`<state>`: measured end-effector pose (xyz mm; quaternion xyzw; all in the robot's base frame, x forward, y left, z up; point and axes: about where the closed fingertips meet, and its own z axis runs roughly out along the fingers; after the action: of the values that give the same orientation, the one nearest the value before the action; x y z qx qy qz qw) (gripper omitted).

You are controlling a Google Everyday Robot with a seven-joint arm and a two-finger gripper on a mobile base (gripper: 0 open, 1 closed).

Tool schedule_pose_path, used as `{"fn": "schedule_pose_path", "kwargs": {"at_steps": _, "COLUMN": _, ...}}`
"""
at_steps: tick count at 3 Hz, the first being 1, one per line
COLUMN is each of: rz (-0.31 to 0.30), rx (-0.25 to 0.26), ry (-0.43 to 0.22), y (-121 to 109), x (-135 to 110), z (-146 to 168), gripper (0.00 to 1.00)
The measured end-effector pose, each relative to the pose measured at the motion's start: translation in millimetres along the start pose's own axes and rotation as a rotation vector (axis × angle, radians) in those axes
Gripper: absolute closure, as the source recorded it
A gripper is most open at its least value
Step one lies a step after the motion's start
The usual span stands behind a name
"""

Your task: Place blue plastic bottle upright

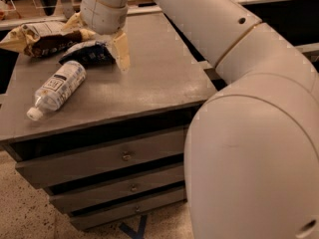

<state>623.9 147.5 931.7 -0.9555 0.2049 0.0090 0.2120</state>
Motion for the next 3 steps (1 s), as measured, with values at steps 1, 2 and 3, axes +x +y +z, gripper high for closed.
{"fn": "schedule_pose_path", "kwargs": {"at_steps": 1, "rz": -0.056, "rx": -0.026, "ry": -0.028, "y": -14.9, "x": -0.7, "z": 14.4, "gripper": 0.0}}
{"fn": "schedule_pose_path", "kwargs": {"at_steps": 2, "rz": -0.125, "rx": -0.066, "ry": -0.048, "y": -37.5, "x": 4.0, "z": 39.4, "gripper": 0.0}}
{"fn": "schedule_pose_path", "kwargs": {"at_steps": 3, "rz": -0.159, "rx": -0.081, "ry": -0.066, "y": -63.3, "x": 5.6, "z": 67.1, "gripper": 0.0}}
